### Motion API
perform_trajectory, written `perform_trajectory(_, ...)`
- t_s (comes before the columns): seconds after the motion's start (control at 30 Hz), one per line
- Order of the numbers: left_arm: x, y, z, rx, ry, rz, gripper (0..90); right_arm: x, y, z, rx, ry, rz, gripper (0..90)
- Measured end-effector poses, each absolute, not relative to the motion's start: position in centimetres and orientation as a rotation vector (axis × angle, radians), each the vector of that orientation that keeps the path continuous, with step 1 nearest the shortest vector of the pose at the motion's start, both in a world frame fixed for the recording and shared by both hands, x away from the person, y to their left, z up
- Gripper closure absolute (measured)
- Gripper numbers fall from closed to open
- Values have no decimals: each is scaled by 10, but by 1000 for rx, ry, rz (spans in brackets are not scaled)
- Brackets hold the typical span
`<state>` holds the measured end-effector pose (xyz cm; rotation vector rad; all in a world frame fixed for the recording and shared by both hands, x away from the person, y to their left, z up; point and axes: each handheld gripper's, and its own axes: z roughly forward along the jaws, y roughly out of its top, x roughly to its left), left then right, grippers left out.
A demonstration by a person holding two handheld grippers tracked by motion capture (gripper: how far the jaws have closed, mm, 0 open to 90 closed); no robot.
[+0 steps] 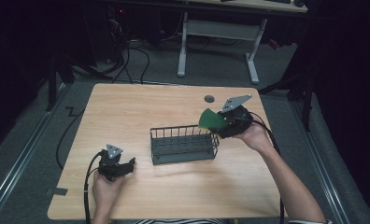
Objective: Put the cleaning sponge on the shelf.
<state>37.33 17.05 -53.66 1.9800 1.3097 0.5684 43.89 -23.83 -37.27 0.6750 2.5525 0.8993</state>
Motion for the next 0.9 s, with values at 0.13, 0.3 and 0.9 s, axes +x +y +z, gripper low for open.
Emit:
perform_trajectory(0.13,373,171,-537,1980,1310,569,284,442,-228,-377,651,2576,883,288)
perform_trajectory(0.3,373,171,-537,1980,1310,568,284,450,-212,-387,634,2604,857,286)
perform_trajectory(0.9,373,171,-537,1981,1309,569,284,456,-196,-404,609,2636,810,281)
